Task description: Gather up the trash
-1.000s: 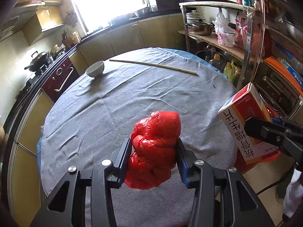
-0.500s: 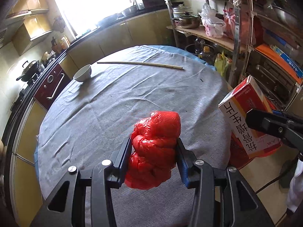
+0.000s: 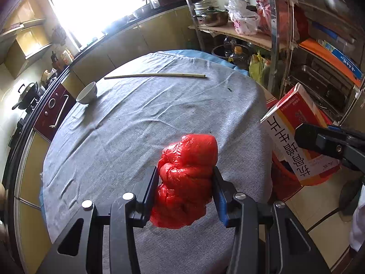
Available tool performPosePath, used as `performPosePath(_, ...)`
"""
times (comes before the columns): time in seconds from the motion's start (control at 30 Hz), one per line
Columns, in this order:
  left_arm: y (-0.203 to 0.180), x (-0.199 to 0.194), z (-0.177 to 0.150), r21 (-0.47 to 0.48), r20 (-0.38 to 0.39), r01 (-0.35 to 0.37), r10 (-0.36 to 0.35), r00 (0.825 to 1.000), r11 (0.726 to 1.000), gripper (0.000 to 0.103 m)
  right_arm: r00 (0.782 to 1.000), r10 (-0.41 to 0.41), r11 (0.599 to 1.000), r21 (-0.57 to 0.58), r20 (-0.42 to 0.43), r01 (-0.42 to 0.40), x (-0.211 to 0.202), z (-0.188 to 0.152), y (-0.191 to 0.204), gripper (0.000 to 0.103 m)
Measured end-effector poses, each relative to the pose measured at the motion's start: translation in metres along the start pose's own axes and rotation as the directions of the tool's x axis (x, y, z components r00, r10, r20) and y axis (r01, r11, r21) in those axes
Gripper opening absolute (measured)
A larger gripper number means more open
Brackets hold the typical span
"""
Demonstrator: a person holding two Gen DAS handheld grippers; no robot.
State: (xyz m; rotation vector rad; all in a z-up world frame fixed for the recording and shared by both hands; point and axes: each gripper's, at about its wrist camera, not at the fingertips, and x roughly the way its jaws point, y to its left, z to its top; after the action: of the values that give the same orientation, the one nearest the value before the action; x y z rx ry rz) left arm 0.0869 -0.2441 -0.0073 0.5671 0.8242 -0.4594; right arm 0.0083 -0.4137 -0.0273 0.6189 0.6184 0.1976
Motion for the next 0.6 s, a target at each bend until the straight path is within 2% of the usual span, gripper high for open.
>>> performPosePath(0.6,-0.049,0.005,0.019,0.096,0.008,0.038,-0.039,0.999,0.995,0.047,0.997,-0.055,0.995,0.080,0.047,0.051,-0.031,0.000,-0.039,0.055)
